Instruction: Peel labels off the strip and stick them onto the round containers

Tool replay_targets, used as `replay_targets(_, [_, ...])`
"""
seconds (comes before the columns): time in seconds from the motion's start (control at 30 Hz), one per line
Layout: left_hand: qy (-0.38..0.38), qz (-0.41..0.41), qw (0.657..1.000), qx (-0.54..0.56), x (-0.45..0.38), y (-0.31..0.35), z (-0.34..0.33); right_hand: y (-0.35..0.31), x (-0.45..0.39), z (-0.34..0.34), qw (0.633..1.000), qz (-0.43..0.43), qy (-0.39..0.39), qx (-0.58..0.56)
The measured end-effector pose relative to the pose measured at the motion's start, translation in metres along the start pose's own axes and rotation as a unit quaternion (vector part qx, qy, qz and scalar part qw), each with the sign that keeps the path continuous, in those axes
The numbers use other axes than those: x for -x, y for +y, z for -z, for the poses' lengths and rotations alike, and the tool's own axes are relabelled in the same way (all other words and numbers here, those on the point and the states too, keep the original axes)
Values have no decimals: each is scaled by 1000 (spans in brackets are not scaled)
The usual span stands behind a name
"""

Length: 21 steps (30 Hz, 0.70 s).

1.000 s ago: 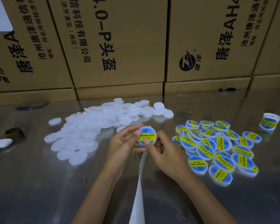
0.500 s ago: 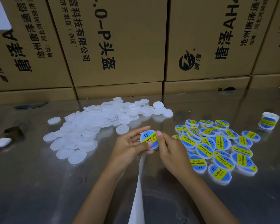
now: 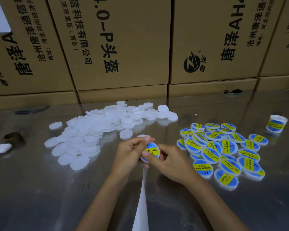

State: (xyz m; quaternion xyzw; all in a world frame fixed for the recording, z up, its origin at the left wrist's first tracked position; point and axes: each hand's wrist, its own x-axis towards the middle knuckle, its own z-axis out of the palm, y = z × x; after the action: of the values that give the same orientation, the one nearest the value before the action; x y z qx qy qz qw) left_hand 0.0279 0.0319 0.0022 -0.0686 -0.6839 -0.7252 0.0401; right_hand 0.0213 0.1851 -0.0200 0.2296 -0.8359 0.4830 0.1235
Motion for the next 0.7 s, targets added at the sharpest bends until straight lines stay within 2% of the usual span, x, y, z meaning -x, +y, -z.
replay_targets(0.07, [-8, -9, 1000, 1, 1, 1, 1, -1, 0, 0, 1000, -2, 16, 15])
replay_targets(0.2, [-57, -5, 998, 12, 3, 2, -4, 3, -4, 4, 992, -62, 86, 67])
replay_targets(0.33, [-80, 1, 997, 13, 3, 2, -10, 6, -5, 7, 991, -67, 105, 47])
replay_targets(0.5, [23, -26, 999, -6, 1, 3, -7, 2, -5, 1, 994, -47, 84, -60])
replay_targets(0.7, [118, -30, 992, 40, 0, 2, -5, -7, -2, -10, 992, -34, 29, -115])
